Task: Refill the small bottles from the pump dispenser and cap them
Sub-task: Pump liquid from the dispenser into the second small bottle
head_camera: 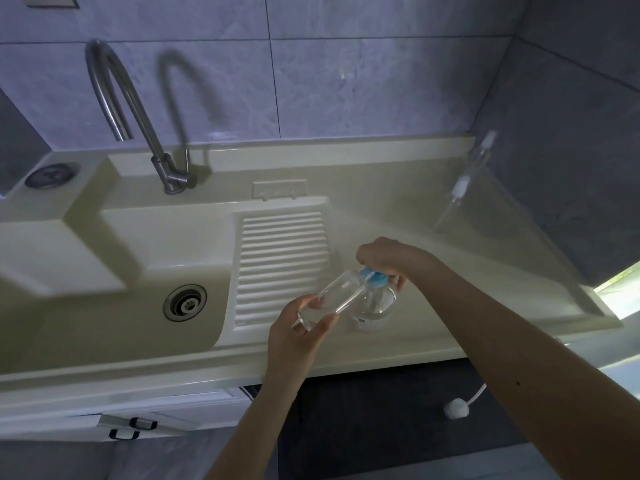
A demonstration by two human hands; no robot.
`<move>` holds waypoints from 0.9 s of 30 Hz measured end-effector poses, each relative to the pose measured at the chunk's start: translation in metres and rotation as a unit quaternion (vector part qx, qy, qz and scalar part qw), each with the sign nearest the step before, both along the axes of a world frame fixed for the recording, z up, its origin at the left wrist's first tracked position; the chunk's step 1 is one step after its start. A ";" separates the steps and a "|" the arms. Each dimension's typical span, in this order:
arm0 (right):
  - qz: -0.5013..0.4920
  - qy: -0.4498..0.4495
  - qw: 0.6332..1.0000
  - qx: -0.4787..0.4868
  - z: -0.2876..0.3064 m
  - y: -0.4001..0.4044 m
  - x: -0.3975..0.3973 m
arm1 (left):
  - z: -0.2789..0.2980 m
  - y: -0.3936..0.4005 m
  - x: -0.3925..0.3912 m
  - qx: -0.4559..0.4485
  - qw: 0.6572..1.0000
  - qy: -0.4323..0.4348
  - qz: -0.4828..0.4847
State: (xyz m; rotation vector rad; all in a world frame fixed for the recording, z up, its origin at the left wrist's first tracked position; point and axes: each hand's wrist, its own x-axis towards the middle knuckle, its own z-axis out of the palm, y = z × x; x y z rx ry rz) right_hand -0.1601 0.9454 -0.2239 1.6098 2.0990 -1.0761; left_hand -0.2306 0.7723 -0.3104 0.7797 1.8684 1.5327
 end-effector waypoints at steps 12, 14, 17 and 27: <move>-0.003 0.005 0.998 -0.063 0.009 0.002 0.005 | 0.000 0.003 0.000 -0.003 1.000 0.022 0.008; -0.010 0.000 0.991 -0.136 0.020 0.002 0.005 | 0.002 0.003 -0.002 -0.002 1.000 0.023 0.007; -0.010 -0.011 0.985 -0.170 0.022 0.000 0.003 | 0.000 0.003 -0.003 -0.010 0.999 0.034 0.002; 0.023 -0.001 1.000 0.010 0.010 -0.006 0.003 | -0.005 0.002 -0.003 -0.019 0.999 0.030 0.005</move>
